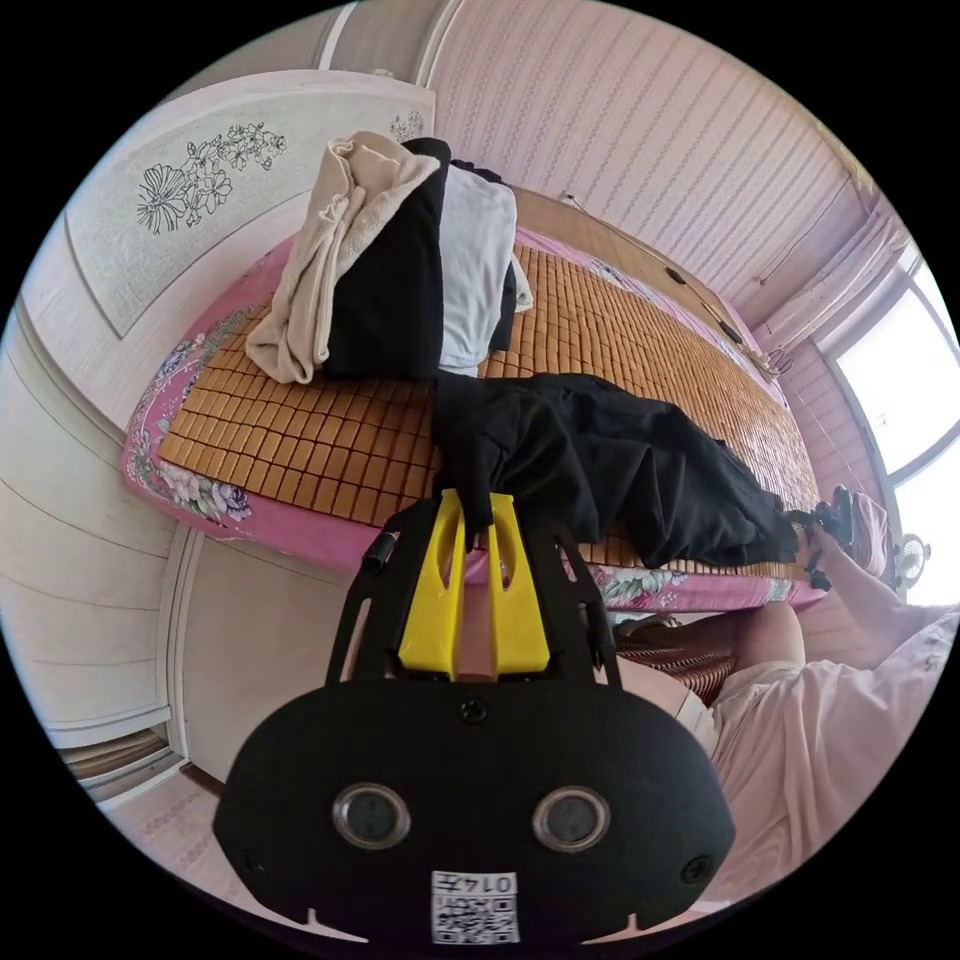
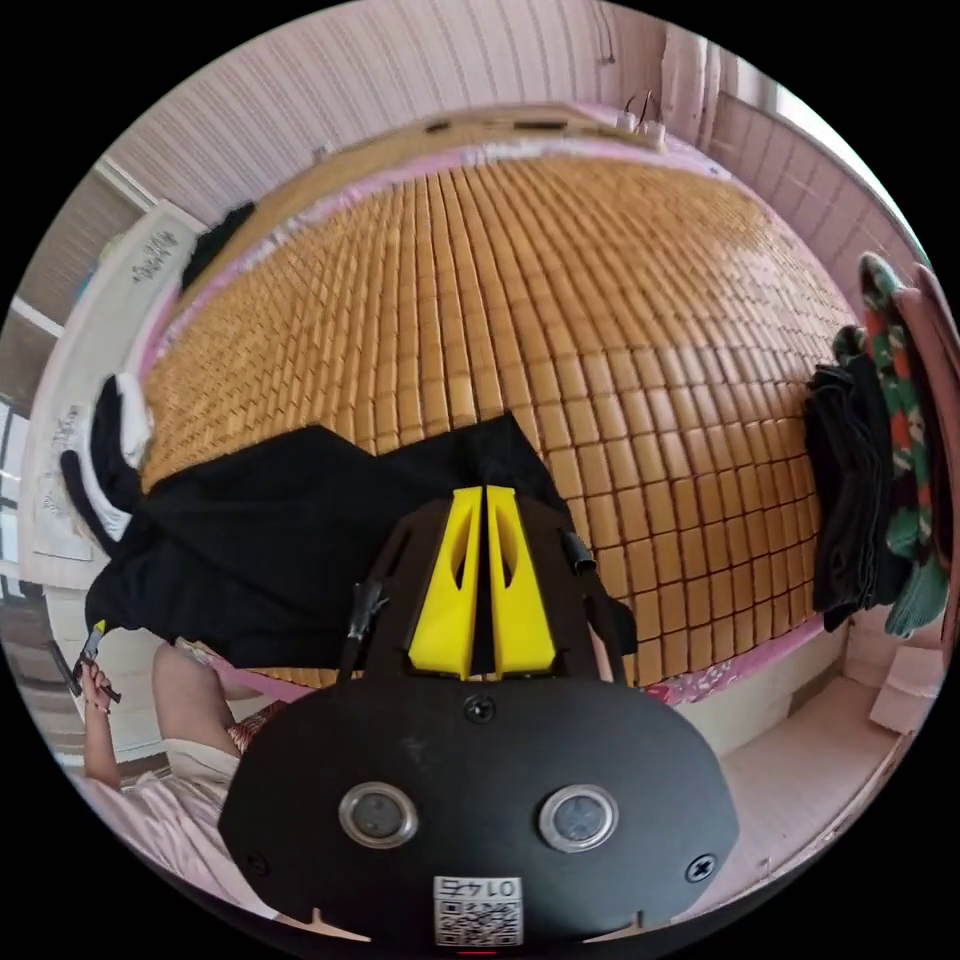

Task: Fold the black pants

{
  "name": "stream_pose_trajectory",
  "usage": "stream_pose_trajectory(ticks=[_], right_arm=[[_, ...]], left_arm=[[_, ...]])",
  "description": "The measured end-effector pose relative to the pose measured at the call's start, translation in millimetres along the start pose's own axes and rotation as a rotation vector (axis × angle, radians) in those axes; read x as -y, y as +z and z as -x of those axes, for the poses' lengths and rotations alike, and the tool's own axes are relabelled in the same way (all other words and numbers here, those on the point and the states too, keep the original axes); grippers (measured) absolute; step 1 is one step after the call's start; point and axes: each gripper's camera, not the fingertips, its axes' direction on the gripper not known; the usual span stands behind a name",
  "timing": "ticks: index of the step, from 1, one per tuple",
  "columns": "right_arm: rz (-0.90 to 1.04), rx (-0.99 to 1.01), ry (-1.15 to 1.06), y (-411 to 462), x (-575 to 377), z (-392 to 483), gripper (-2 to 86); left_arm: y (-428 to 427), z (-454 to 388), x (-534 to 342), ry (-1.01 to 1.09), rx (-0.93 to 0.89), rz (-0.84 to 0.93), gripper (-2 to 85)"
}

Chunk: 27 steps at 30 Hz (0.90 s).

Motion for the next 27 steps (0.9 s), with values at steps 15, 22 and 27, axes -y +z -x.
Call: stream_pose_trajectory(ticks=[15, 22, 27], right_arm=[[-0.096, -0.081, 0.325, -94, -152, -102, 3.7], [-0.083, -0.042, 0.152, -67, -79, -62, 8.0], [0.01, -0.147, -0.134, -8, -12, 17, 7.6]], left_arm=[[11, 55, -33, -0.225, -0.043, -0.013, 5.9], [-26, 68, -39, -0.235, 0.129, -0.007, 5.2], [-49, 56, -7, -0.198, 0.114, -0.131, 5.2]])
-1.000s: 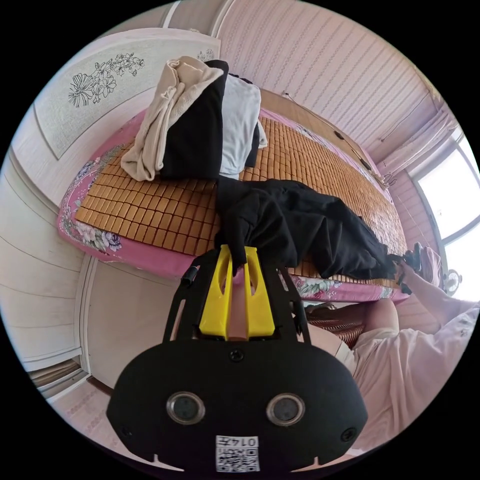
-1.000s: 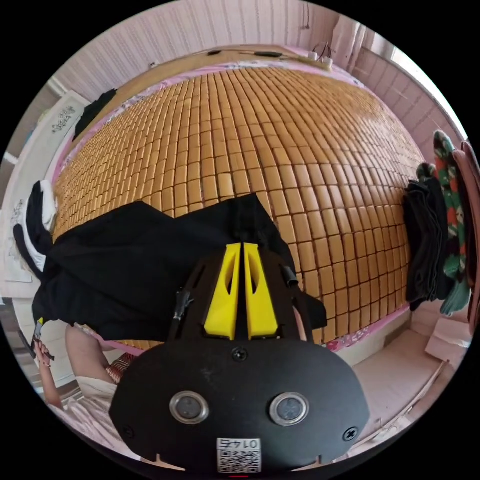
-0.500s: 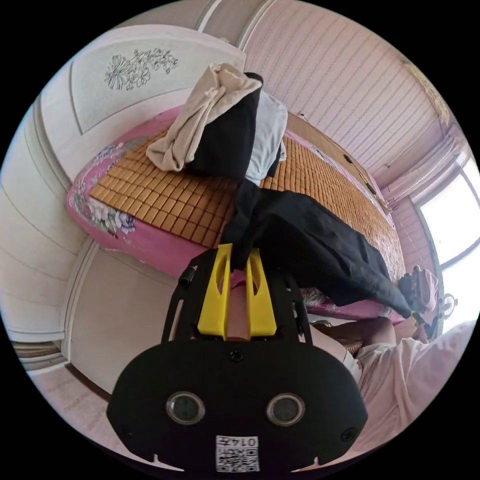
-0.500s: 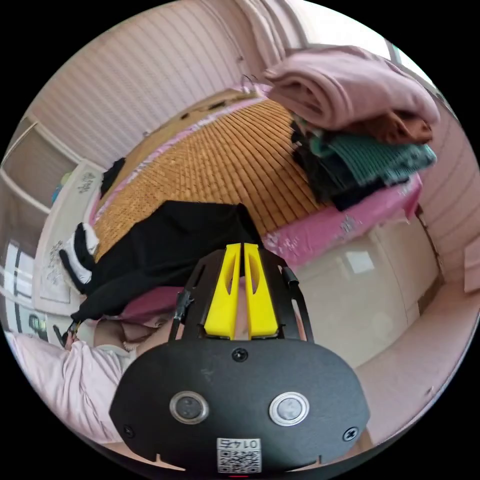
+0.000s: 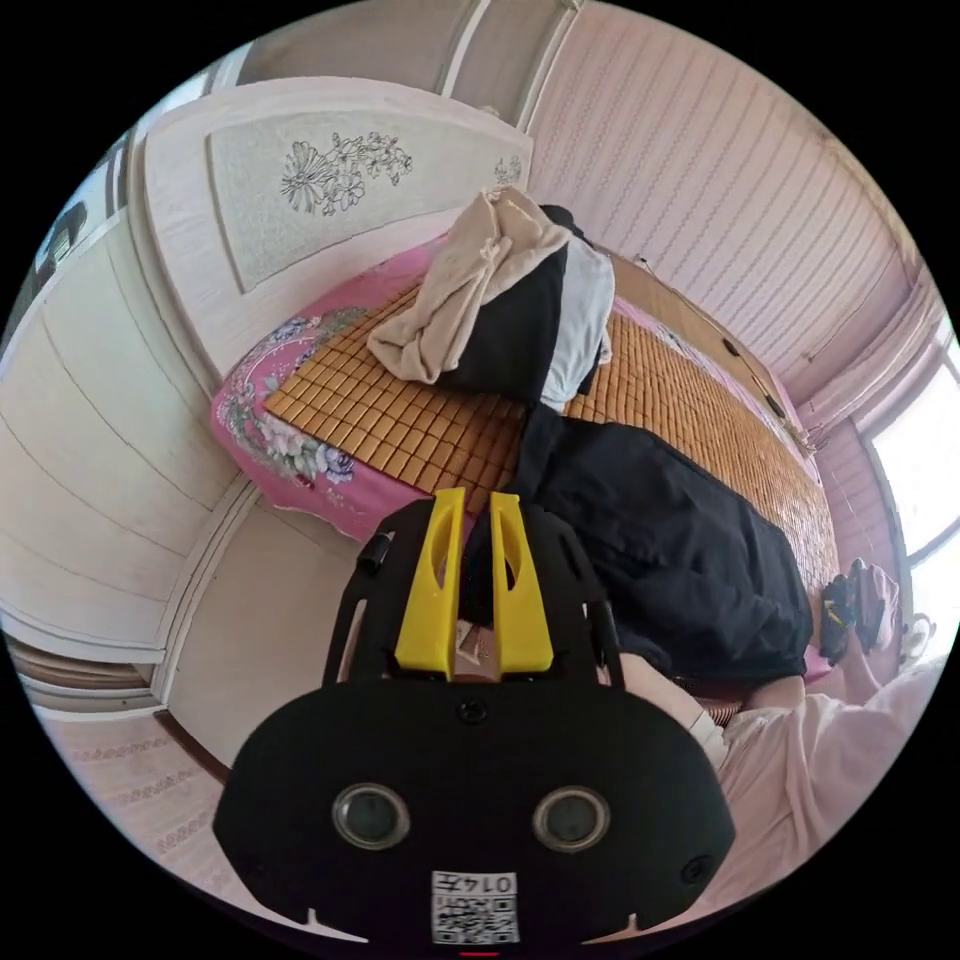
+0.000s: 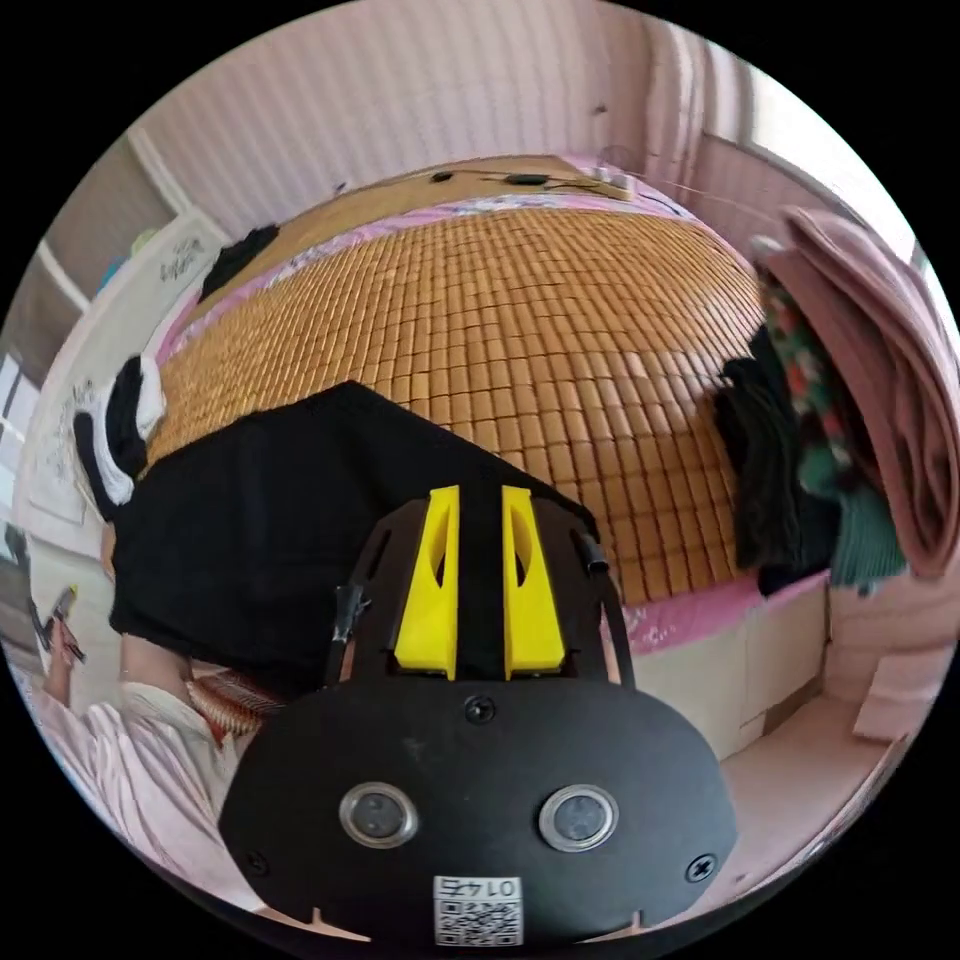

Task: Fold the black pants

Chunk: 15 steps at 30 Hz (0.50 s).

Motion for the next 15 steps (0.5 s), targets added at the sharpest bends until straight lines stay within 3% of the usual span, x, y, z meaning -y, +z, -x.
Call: stream_pose_trajectory(ticks=[5, 8, 10, 12, 15], right_arm=[[0.015, -0.217, -0.065, 31, 43, 39, 16.9], [0.121, -0.155, -0.005, 54, 54, 29, 17.2], [0.226, -0.096, 0.035, 73, 53, 23, 14.0], [0.171, -0.022, 0.069, 70, 46, 20, 6.0], [0.164, -0.024, 0.05, 67, 41, 23, 1.6]], left_arm=[[65, -83, 56, 0.142, -0.076, 0.048, 11.0], [114, -116, 87, 0.158, -0.053, 0.11, 12.0], [142, -123, 102, 0.123, 0.0, 0.161, 13.4], [171, -124, 114, 0.061, 0.06, 0.23, 13.8], [213, -129, 118, 0.021, 0.11, 0.364, 10.4]])
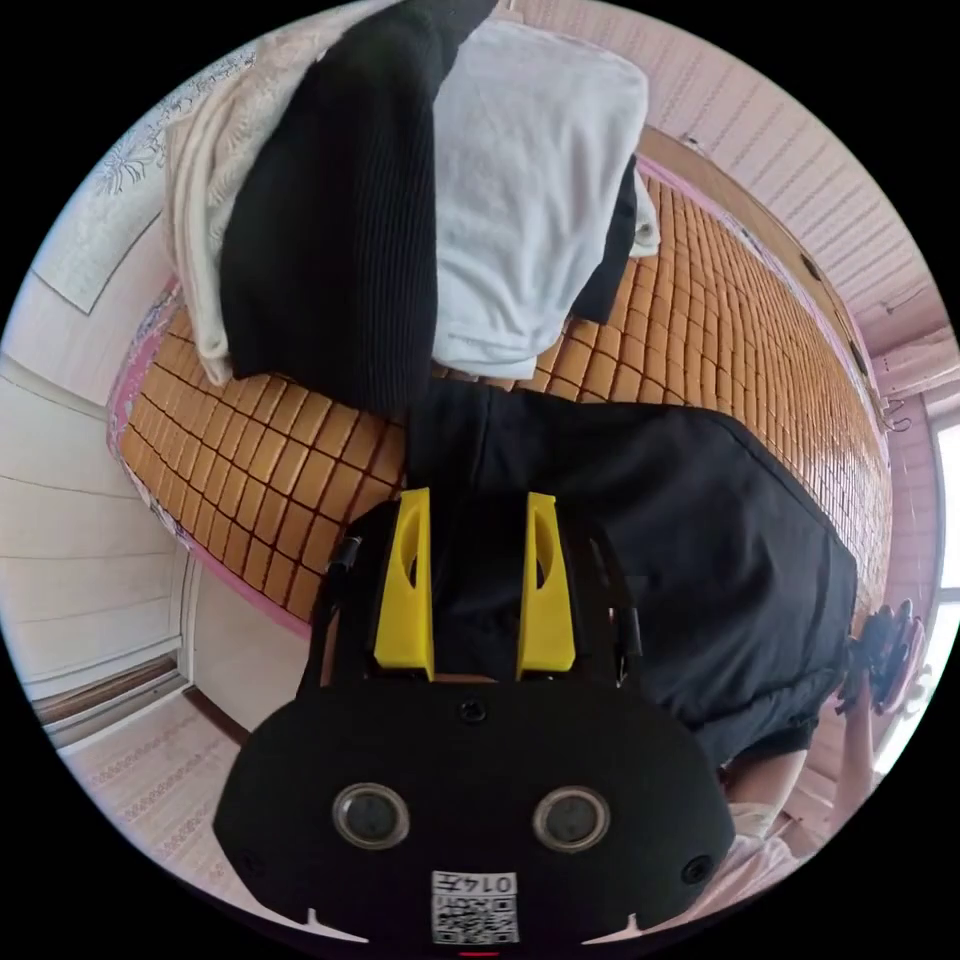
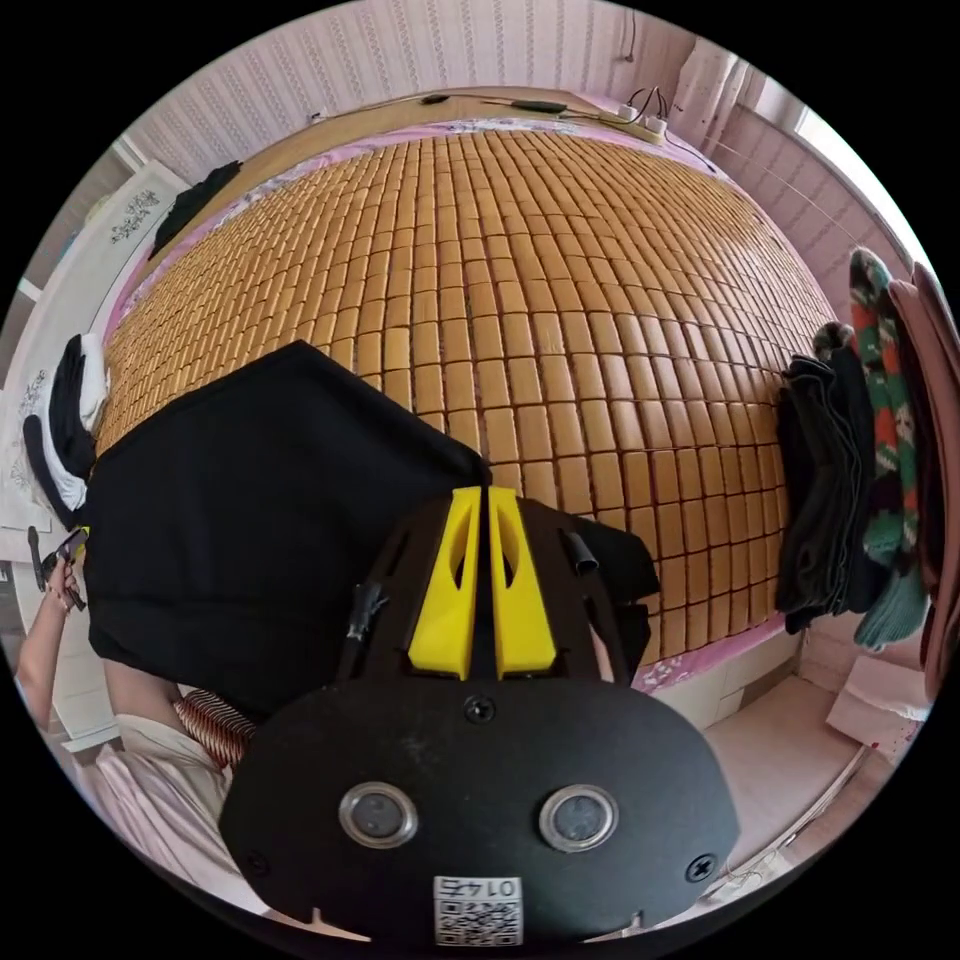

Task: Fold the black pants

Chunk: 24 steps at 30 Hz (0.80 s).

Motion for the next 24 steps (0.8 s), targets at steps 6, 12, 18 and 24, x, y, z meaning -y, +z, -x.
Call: stream_pose_trajectory(ticks=[6, 12, 18, 24], right_arm=[[-0.25, 0.041, 0.009, -62, 7, -11, 0.5], [-0.386, -0.127, -0.051, -110, 8, 0, 2.9], [-0.092, -0.169, 0.063, -54, -2, -22, 7.6], [-0.131, -0.058, 0.068, -32, 13, -16, 10.0]], left_arm=[[-17, -34, 7, 0.071, -0.035, -0.177, -0.6], [-53, -85, 21, 0.217, -0.11, -0.379, -0.9], [0, -102, 44, 0.186, -0.032, -0.215, -0.7], [30, -111, 58, 0.173, -0.023, -0.124, -0.7]])
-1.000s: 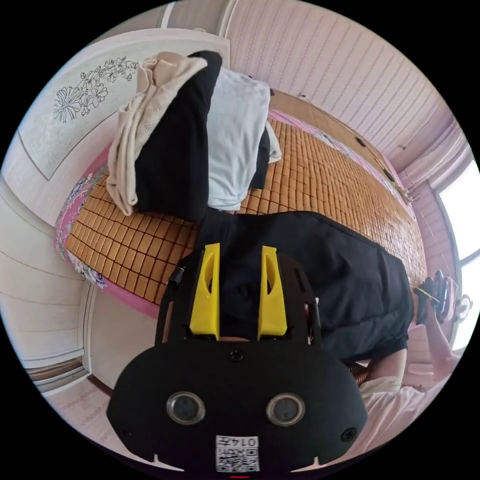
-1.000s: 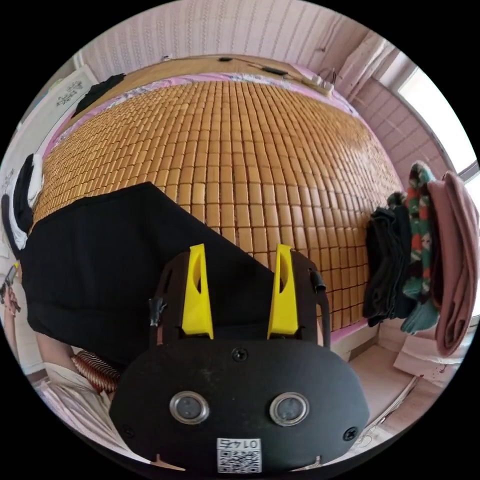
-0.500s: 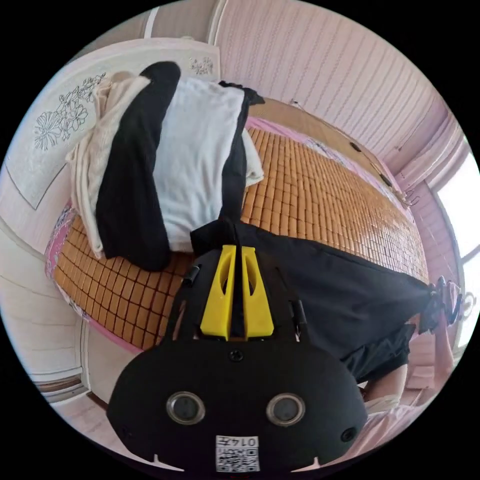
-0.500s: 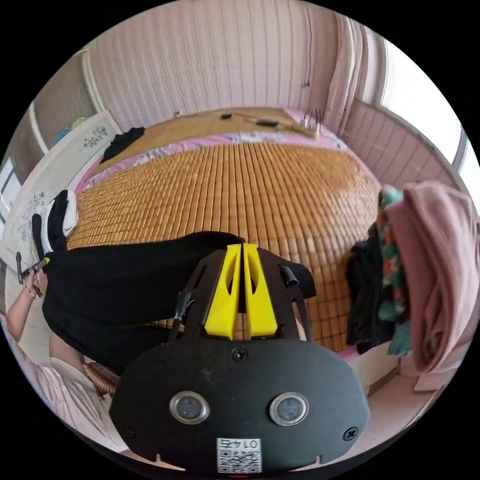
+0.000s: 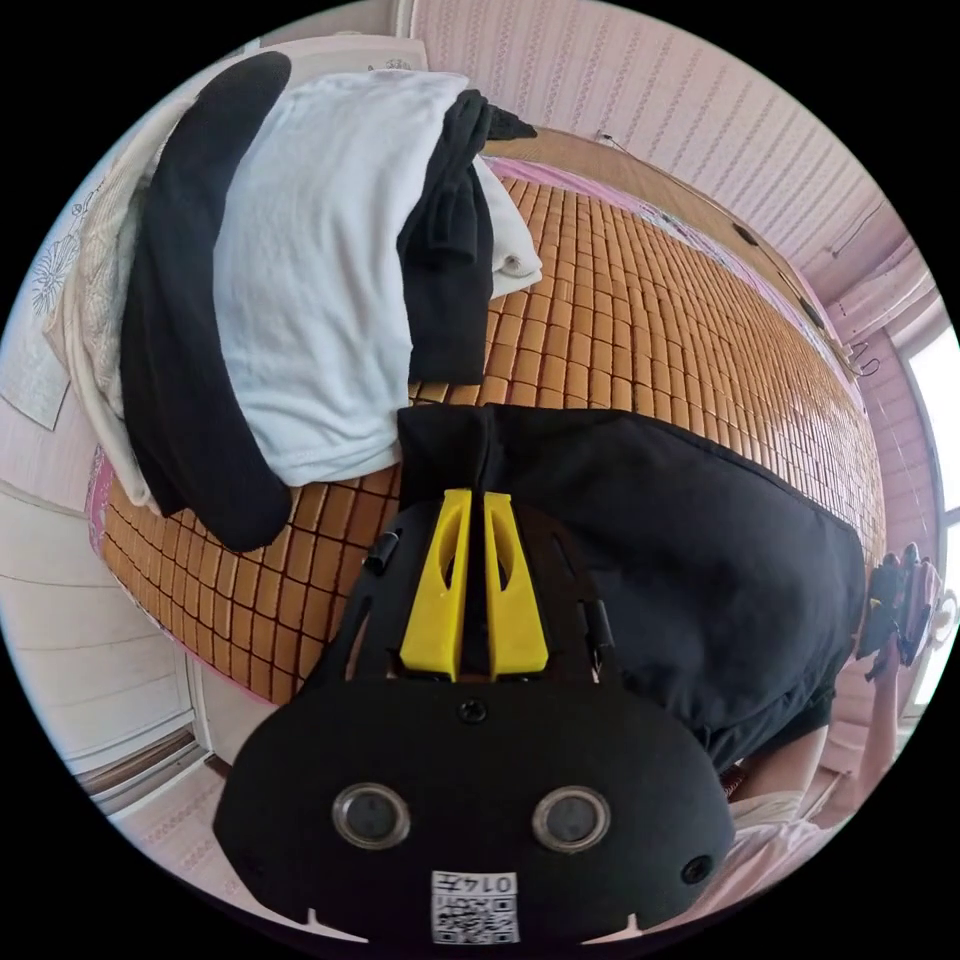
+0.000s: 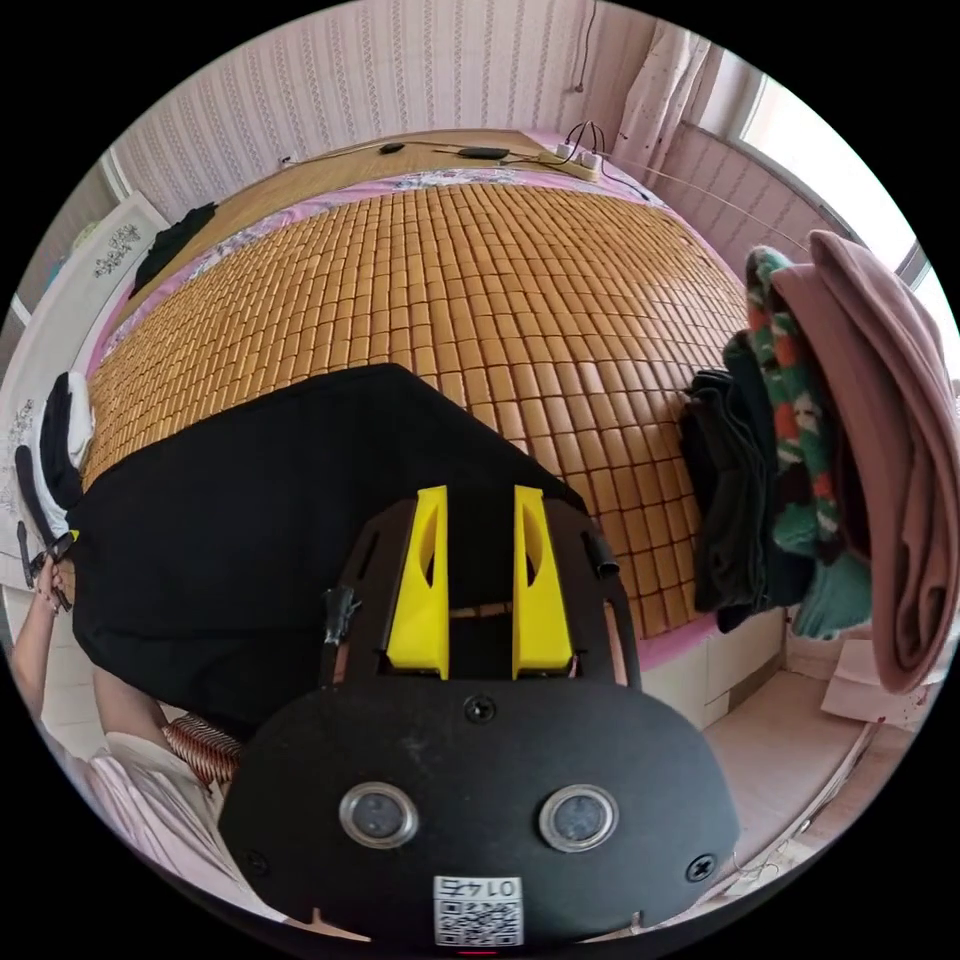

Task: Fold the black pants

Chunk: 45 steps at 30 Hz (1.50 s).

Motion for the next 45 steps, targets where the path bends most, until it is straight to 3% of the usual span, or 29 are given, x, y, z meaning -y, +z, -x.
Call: stream_pose_trajectory(ticks=[4, 7, 10, 13, 16, 18, 20, 23, 26, 29, 31, 33, 36, 40, 45], right_arm=[[-0.057, -0.08, 0.068, 13, 17, -5, 9.9], [0.137, 0.183, 0.078, 38, 24, -16, 1.5], [-0.007, 0.19, -0.003, 15, 7, -6, -0.3], [-0.084, 0.346, -0.193, -20, -22, 23, -0.6], [-0.004, 0.19, -0.35, -25, -57, 56, -0.2], [-0.076, -0.035, -0.24, -21, -58, 42, 3.7], [-0.157, -0.13, -0.128, -17, -42, 22, 11.3], [-0.014, -0.073, -0.042, 13, -4, -6, 15.6], [0.117, 0.007, 0.048, 53, 8, -24, 12.9], [-0.008, 0.121, 0.092, 37, 1, -30, 2.4], [-0.113, 0.223, -0.012, 15, -13, -16, 1.9], [-0.161, 0.324, -0.246, -11, -45, 25, 2.1], [0.021, 0.327, -0.412, -2, -88, 64, 4.5], [0.081, 0.333, -0.344, 5, -107, 57, 11.3], [-0.048, 0.343, -0.327, -3, -91, 52, 13.3]], left_arm=[[8, -14, 11, 0.046, 0.047, 0.023, -0.7], [15, -20, 15, 0.055, 0.056, 0.033, -0.6], [22, -27, 18, 0.053, 0.059, 0.031, -0.6], [29, -34, 19, 0.06, 0.066, 0.025, -0.5], [33, -39, 19, 0.064, 0.062, 0.016, -0.2], [36, -40, 19, 0.06, 0.052, 0.016, 0.4], [39, -42, 19, 0.051, 0.041, 0.008, 2.9], [31, -44, 20, 0.029, 0.054, -0.022, 6.3], [8, -52, 15, 0.062, 0.062, -0.07, 6.9], [-21, -75, 4, 0.171, 0.111, -0.145, 6.5], [-33, -94, -2, 0.241, 0.116, -0.169, 6.3], [-37, -119, -8, 0.318, 0.085, -0.195, 6.2], [-26, -169, -16, 0.435, -0.08, -0.173, 6.2], [21, -261, -30, 0.658, -0.303, -0.037, 7.3], [76, -363, -51, 0.873, -0.439, 0.113, 8.2]])
